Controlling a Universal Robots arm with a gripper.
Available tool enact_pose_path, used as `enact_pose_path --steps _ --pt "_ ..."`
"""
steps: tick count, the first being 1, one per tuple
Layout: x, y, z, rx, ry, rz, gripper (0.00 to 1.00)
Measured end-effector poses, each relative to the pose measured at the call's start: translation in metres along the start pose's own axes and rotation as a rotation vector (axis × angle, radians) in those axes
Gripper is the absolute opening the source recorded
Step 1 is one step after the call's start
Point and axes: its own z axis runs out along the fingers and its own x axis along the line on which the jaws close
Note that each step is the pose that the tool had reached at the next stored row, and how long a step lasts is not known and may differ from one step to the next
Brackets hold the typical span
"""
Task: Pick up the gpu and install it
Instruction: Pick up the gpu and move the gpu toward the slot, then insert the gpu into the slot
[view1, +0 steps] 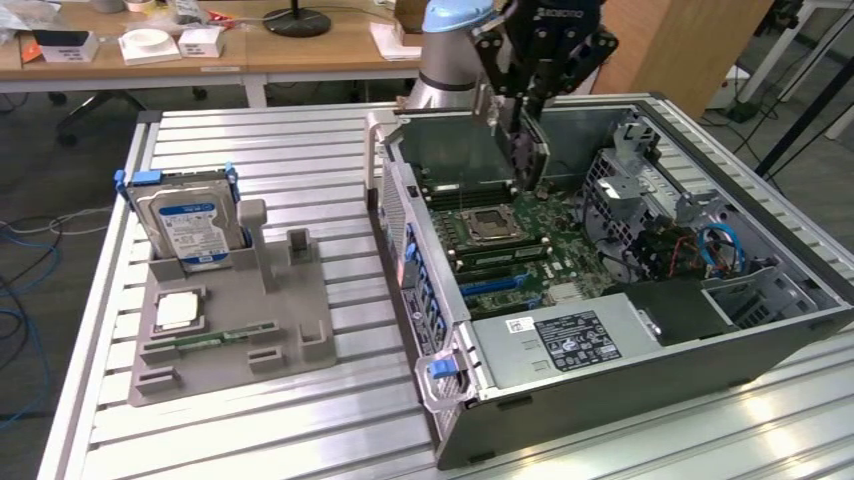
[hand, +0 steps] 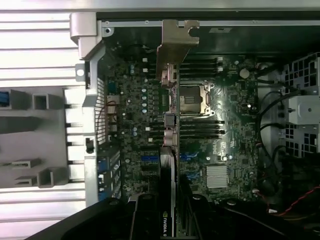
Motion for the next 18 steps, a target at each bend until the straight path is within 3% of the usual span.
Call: enact_pose_path --steps 10,18 --pt "-0.045 0.0018 0.0011 0.0 0.0 0.0 0.27" --pt "-0.048 0.0019 0.0011 0.0 0.0 0.0 0.27"
